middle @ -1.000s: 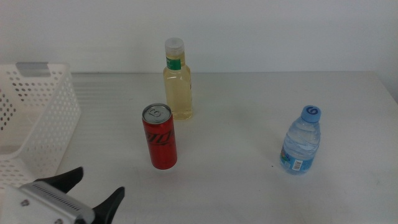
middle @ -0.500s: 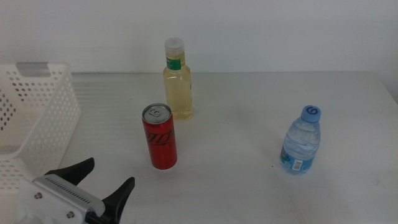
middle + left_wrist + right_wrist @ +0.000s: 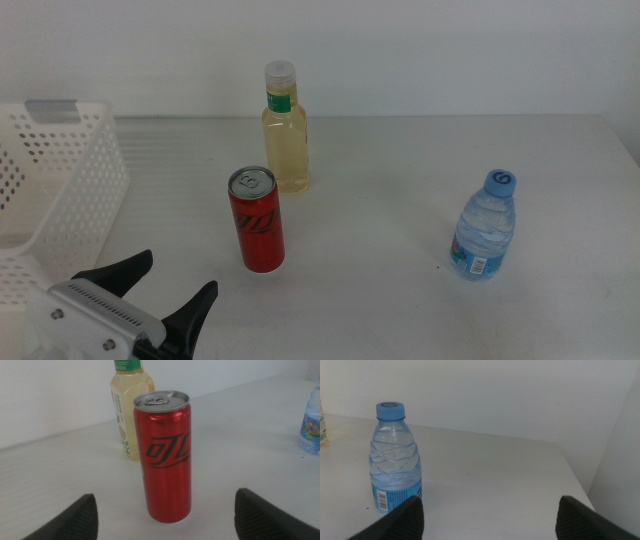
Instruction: Use arms to grab the bottles and put them into the dustbin to the left of the table.
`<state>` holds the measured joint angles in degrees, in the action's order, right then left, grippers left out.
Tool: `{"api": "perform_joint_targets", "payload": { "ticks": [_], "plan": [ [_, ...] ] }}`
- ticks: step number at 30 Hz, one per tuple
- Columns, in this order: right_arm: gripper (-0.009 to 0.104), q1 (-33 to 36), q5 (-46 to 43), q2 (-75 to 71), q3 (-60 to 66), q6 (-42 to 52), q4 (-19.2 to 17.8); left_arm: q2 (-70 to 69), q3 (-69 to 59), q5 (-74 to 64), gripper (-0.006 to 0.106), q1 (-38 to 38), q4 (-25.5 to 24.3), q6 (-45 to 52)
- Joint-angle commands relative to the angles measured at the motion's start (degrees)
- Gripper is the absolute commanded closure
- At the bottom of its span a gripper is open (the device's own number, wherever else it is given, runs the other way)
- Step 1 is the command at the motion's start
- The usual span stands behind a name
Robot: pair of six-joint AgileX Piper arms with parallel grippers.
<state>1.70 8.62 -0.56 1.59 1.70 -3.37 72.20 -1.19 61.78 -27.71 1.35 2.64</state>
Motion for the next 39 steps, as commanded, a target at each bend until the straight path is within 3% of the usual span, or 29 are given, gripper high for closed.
{"api": "perform_joint_targets", "payload": {
  "ticks": [1,10,39],
  "plan": [
    [0.011,-0.29,-4.27,-1.57,-0.44,0.69,-0.82,-0.59,-0.75,5.13,0.010,-0.37,-0.45,-0.96],
    [0.011,-0.29,-4.27,-1.57,-0.44,0.69,-0.82,1.99,0.72,6.66,0.010,-0.32,-0.07,-1.38],
    [0.011,-0.29,-4.27,-1.57,-0.44,0.69,-0.82,28.25,23.96,12.45,0.010,-0.08,-1.35,-4.17]
  ]
}}
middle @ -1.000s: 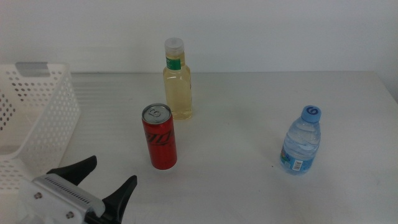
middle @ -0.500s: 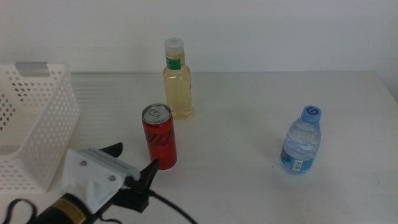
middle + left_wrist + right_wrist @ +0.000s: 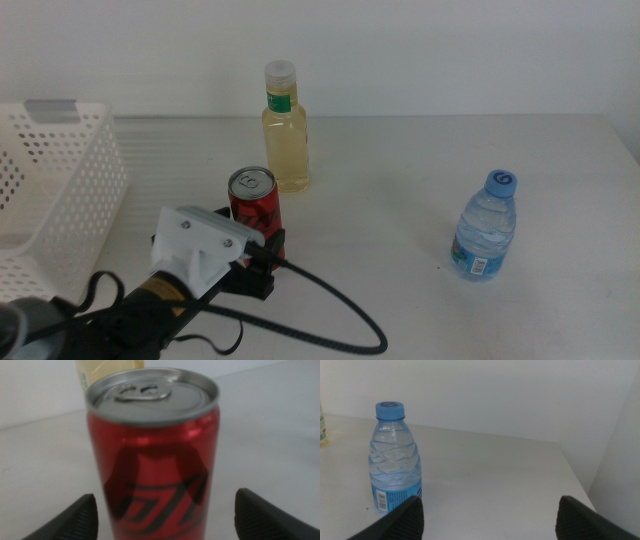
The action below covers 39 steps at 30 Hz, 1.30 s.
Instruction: Use arms to grab the bottles and put them into the dustbin to the left of the table.
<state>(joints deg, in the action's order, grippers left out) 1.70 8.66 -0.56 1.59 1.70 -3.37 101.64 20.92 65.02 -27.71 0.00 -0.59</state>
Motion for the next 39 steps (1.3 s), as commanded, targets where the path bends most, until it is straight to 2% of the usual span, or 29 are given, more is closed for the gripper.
{"api": "perform_joint_targets", "payload": {
  "ticks": [1,14,18,23,27,28,29,30,33,39],
  "plan": [
    [0.011,-0.29,-4.31,-1.57,-0.44,0.69,-0.82,-0.55,2.63,9.13,0.010,-0.08,0.00,-0.94],
    [0.011,-0.29,-4.31,-1.57,-0.44,0.75,-0.82,5.70,10.66,8.55,0.010,-0.08,0.49,-1.01],
    [0.011,-0.29,-4.31,-1.57,-0.44,0.75,-0.82,6.64,11.92,8.55,0.016,-0.08,1.65,-2.72],
    [0.011,-0.29,-4.31,-1.57,-0.44,0.75,-0.82,6.64,11.94,8.38,0.035,-0.08,3.13,-2.86],
    [0.011,-0.29,-4.31,-1.57,-0.44,0.75,-0.82,6.64,11.63,8.33,0.056,-0.08,2.96,-2.86],
    [0.011,-0.29,-4.31,-1.57,-0.44,0.75,-0.82,6.64,11.63,8.06,0.071,-0.13,2.07,-2.64],
    [0.011,-0.29,-4.31,-1.57,-0.44,0.75,-0.82,6.64,11.63,8.06,0.076,-0.13,2.07,-2.64],
    [0.011,-0.29,-4.31,-1.57,-0.44,0.75,-0.82,4.96,11.63,3.93,0.099,-0.13,2.07,-2.64],
    [0.011,-0.29,-4.31,-1.57,-0.44,0.75,-0.82,2.17,11.63,-2.44,0.105,-0.13,2.01,-2.64],
    [0.011,-0.29,-4.31,-1.57,-0.44,0.69,-0.82,-4.20,11.63,-11.73,0.105,-0.13,1.30,-2.64]
  ]
}}
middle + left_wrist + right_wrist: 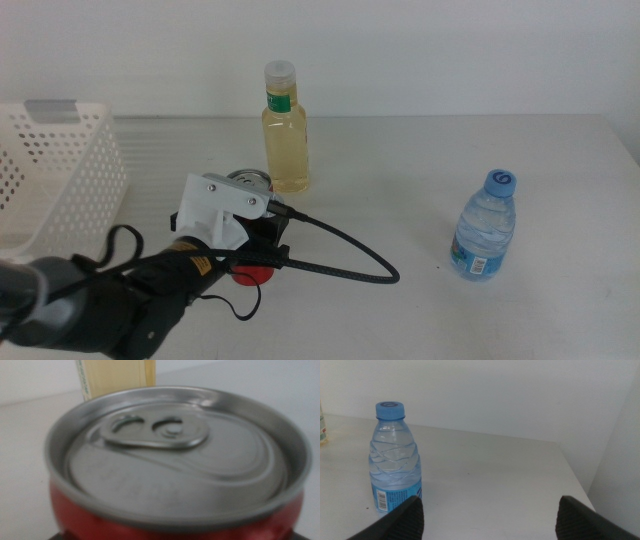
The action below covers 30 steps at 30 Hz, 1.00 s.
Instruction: Use arms to grab the bottles and put them into the dustbin to the left of the table.
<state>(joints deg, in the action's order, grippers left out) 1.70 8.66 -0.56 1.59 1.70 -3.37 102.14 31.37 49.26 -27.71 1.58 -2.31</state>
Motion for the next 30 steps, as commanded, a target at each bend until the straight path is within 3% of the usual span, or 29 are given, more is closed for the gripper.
{"api": "perform_joint_targets", "payload": {
  "ticks": [1,16,24,30],
  "plan": [
    [0.011,-0.29,-4.31,-1.57,-0.44,0.69,-0.82,-6.01,1.19,2.17,0.105,-0.13,-0.55,-0.93],
    [0.011,-0.29,-4.31,-1.57,-0.44,0.69,-0.82,-19.96,1.36,-21.15,0.105,-0.13,-0.79,-1.49],
    [0.011,-0.29,-4.31,-1.57,-0.44,0.69,-0.82,-26.10,8.98,-48.20,0.105,0.06,-0.79,-0.68],
    [0.011,-0.29,-4.31,-1.57,-0.44,0.69,-0.82,-25.18,20.35,-70.21,0.105,9.94,-0.59,0.37]
  ]
}}
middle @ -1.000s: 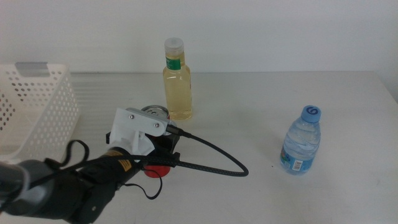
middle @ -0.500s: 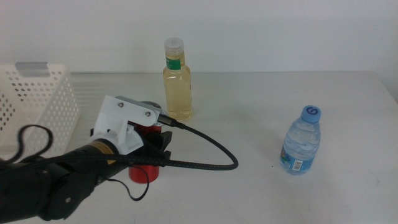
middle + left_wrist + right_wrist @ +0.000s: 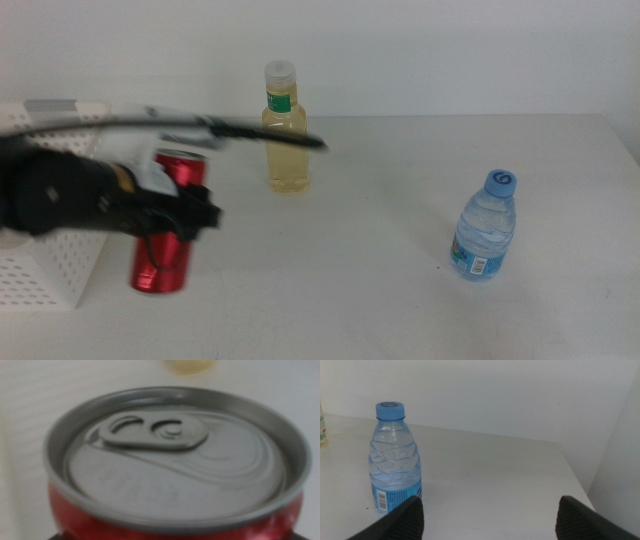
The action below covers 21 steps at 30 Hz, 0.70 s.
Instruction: Use arms to grab the bottles and put them into the dustbin to the left of the table.
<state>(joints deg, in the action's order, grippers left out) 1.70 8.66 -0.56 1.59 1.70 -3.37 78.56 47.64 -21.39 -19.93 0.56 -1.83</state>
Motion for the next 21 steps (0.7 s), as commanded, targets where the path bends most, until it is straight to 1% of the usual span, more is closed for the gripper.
{"api": "perform_joint_targets", "payload": {
  "ticks": [1,12,16,21],
  "plan": [
    [0.011,-0.29,-4.31,-1.57,-0.44,0.69,-0.82,-1.53,5.31,-1.71,0.105,3.78,0.43,-0.10],
    [0.011,-0.29,-4.31,-1.57,-0.44,0.69,-0.82,0.82,26.97,-29.67,0.105,19.71,0.59,8.55],
    [0.011,-0.29,-4.31,-1.57,-0.44,0.69,-0.82,4.52,34.48,-36.54,0.105,24.04,1.96,12.03],
    [0.011,-0.29,-4.31,-1.57,-0.44,0.69,-0.82,10.30,42.13,-43.84,0.105,29.40,5.56,17.42]
  ]
}}
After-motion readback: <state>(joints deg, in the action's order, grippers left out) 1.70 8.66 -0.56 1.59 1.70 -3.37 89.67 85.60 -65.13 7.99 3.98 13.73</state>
